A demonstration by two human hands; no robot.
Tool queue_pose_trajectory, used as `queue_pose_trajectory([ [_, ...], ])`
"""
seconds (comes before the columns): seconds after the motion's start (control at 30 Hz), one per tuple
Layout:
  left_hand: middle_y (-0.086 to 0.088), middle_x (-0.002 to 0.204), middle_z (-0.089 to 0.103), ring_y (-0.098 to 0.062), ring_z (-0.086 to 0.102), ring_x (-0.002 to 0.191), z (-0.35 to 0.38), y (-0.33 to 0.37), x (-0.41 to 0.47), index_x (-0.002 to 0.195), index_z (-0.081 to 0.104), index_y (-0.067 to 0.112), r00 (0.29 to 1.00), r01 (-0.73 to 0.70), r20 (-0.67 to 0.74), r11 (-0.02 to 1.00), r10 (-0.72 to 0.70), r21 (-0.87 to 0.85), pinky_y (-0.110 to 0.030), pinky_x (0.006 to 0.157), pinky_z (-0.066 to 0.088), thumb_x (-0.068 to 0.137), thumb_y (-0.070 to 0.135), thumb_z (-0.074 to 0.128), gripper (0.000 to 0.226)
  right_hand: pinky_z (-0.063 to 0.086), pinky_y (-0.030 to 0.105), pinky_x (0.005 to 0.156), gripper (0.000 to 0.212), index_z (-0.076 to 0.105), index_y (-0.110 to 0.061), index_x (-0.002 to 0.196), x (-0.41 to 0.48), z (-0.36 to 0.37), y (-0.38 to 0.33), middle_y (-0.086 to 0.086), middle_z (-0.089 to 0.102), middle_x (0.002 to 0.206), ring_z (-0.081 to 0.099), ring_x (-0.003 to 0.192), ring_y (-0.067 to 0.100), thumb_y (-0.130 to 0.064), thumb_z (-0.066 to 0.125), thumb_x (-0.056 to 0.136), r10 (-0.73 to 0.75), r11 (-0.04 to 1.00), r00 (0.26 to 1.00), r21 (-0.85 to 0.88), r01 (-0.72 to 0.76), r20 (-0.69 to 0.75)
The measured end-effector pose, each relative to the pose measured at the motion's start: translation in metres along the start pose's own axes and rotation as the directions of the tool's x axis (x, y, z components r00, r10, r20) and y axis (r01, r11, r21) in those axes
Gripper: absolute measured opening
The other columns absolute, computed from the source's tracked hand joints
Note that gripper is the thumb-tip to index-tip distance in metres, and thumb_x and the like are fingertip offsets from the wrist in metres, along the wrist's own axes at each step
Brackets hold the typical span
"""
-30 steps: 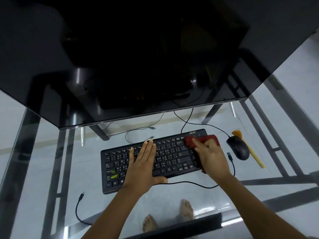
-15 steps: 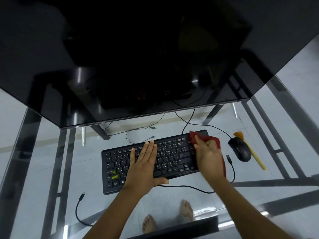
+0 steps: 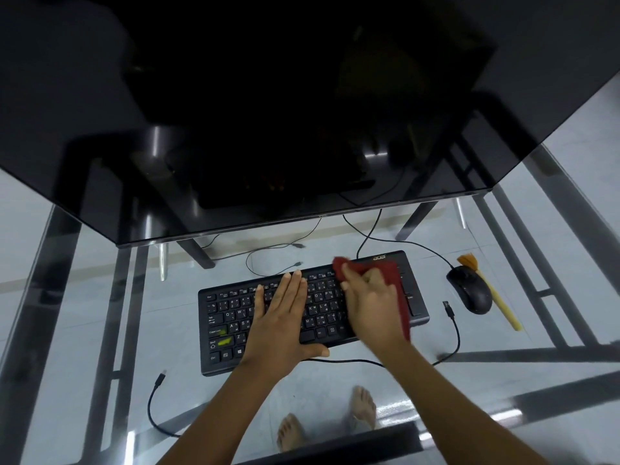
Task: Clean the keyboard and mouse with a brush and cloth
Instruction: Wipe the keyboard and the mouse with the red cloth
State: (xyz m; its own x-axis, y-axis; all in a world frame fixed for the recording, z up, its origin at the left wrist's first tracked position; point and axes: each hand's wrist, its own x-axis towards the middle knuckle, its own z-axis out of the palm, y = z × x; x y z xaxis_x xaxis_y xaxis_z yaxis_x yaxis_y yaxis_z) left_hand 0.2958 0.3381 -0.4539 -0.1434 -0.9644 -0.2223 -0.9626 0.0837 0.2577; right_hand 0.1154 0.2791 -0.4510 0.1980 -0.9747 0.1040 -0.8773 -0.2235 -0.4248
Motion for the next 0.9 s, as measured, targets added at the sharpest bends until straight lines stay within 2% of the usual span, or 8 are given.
queue_pose_trajectory([
  [0.1, 0.004, 0.157, -0.024, -0.012, -0.026, 0.143, -0.001, 0.000, 0.000, 0.150, -0.014, 0.018, 1.000, -0.004, 0.003, 1.000, 0.004, 0.001, -0.051, 0.115, -0.016, 0.066, 0.085, 0.043, 0.122, 0.053, 0.033, 0.058, 0.034, 0.065, -0.021, 0.123, -0.004, -0.002, 0.002, 0.007, 0.058, 0.085, 0.051, 0.057, 0.020, -0.023, 0.065, 0.089, -0.211, 0.976, 0.975, -0.037, 0.214, 0.068],
  [0.23, 0.004, 0.156, -0.026, -0.012, -0.029, 0.142, -0.004, 0.001, -0.001, 0.150, -0.016, 0.018, 1.000, 0.003, 0.006, 1.000, -0.003, 0.008, -0.050, 0.115, -0.016, 0.068, 0.084, 0.043, 0.121, 0.057, 0.035, 0.059, 0.033, 0.062, -0.017, 0.128, 0.023, -0.012, 0.029, 0.014, 0.057, 0.093, 0.053, 0.055, 0.021, -0.022, 0.053, 0.097, 0.146, 0.987, 0.987, -0.064, -0.150, -0.062],
  [0.3, 0.004, 0.157, -0.026, -0.011, -0.029, 0.141, -0.006, 0.001, -0.002, 0.150, -0.017, 0.018, 1.000, 0.004, 0.000, 1.000, -0.004, -0.002, -0.050, 0.116, -0.016, 0.069, 0.084, 0.045, 0.121, 0.050, 0.034, 0.066, 0.033, 0.062, -0.015, 0.128, 0.020, -0.006, 0.014, 0.013, 0.058, 0.090, 0.052, 0.059, 0.020, -0.021, 0.055, 0.096, 0.188, 0.981, 0.978, -0.040, -0.192, -0.092],
  [0.47, 0.007, 0.158, -0.021, -0.007, -0.023, 0.143, -0.022, -0.021, -0.010, 0.151, -0.017, 0.021, 0.999, -0.043, 0.014, 0.996, 0.045, -0.080, -0.046, 0.116, -0.016, 0.064, 0.081, 0.056, 0.128, 0.049, 0.038, 0.070, 0.038, 0.057, -0.024, 0.132, -0.007, 0.001, -0.006, 0.005, 0.055, 0.091, 0.053, 0.068, 0.023, -0.028, 0.056, 0.094, -0.205, 0.977, 0.971, -0.035, 0.211, 0.126],
  [0.6, 0.007, 0.157, -0.021, -0.008, -0.024, 0.143, -0.036, -0.062, -0.029, 0.150, -0.020, 0.020, 0.998, 0.056, 0.025, 0.997, -0.055, -0.046, -0.047, 0.114, -0.020, 0.058, 0.082, 0.059, 0.136, 0.050, 0.042, 0.080, 0.038, 0.055, -0.020, 0.135, 0.008, -0.009, 0.017, 0.013, 0.057, 0.100, 0.055, 0.073, 0.027, -0.025, 0.048, 0.099, 0.112, 0.991, 0.994, -0.068, -0.113, -0.020],
  [0.67, 0.005, 0.159, -0.017, -0.008, -0.023, 0.143, -0.037, -0.076, -0.034, 0.149, -0.020, 0.020, 0.996, 0.069, 0.060, 0.997, -0.068, -0.023, -0.048, 0.113, -0.022, 0.057, 0.080, 0.061, 0.137, 0.048, 0.040, 0.078, 0.036, 0.058, -0.016, 0.133, 0.006, -0.007, 0.007, 0.014, 0.058, 0.098, 0.054, 0.070, 0.026, -0.022, 0.051, 0.098, 0.157, 0.985, 0.986, -0.063, -0.160, -0.053],
  [0.8, 0.002, 0.160, -0.013, -0.008, -0.022, 0.142, -0.034, -0.077, -0.033, 0.150, -0.017, 0.017, 0.997, 0.041, 0.066, 0.999, -0.040, -0.011, -0.047, 0.111, -0.026, 0.057, 0.076, 0.065, 0.138, 0.055, 0.036, 0.067, 0.037, 0.061, -0.024, 0.128, -0.023, 0.014, -0.054, 0.004, 0.059, 0.095, 0.042, 0.071, 0.014, -0.026, 0.063, 0.091, -0.154, 0.988, 0.983, 0.029, 0.152, 0.099],
  [0.9, 0.001, 0.161, -0.011, -0.007, -0.021, 0.142, -0.033, -0.078, -0.034, 0.151, -0.013, 0.015, 0.998, 0.036, 0.045, 0.999, -0.036, 0.000, -0.049, 0.112, -0.024, 0.057, 0.078, 0.061, 0.136, 0.045, 0.025, 0.062, 0.040, 0.063, -0.031, 0.123, -0.044, 0.027, -0.081, -0.004, 0.058, 0.089, 0.045, 0.071, 0.010, -0.027, 0.068, 0.084, -0.504, 0.859, 0.824, 0.057, 0.508, 0.257],
])
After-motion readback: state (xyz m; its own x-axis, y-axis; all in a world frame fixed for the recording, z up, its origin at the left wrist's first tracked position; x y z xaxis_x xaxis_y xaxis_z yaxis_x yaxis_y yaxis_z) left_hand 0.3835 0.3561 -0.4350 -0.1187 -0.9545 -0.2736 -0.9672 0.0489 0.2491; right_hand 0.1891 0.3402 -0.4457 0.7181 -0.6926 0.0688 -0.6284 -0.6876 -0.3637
